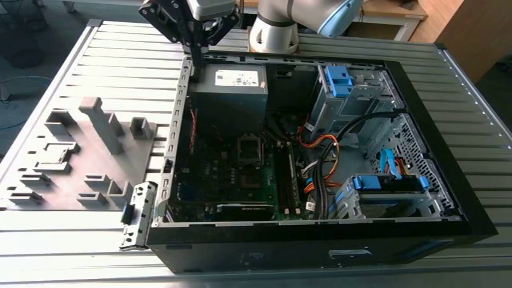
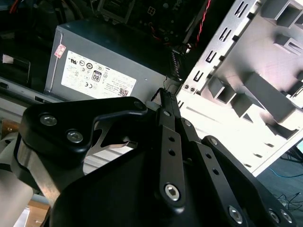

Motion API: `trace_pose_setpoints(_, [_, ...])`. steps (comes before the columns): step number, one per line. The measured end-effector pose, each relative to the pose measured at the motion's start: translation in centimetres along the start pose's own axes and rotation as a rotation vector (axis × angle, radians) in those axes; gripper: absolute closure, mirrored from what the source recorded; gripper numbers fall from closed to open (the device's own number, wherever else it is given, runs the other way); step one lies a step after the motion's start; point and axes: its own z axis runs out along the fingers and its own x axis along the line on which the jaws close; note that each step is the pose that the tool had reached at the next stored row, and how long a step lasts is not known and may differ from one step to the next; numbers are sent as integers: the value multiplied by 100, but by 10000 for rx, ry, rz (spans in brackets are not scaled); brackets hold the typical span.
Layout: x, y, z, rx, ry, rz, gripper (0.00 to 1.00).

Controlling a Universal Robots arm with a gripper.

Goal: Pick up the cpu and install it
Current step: 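Reach for the cpu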

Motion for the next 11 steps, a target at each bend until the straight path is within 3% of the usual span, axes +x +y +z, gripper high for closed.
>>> trace_pose_setpoints(11, [19, -2, 3, 1, 1, -1, 89])
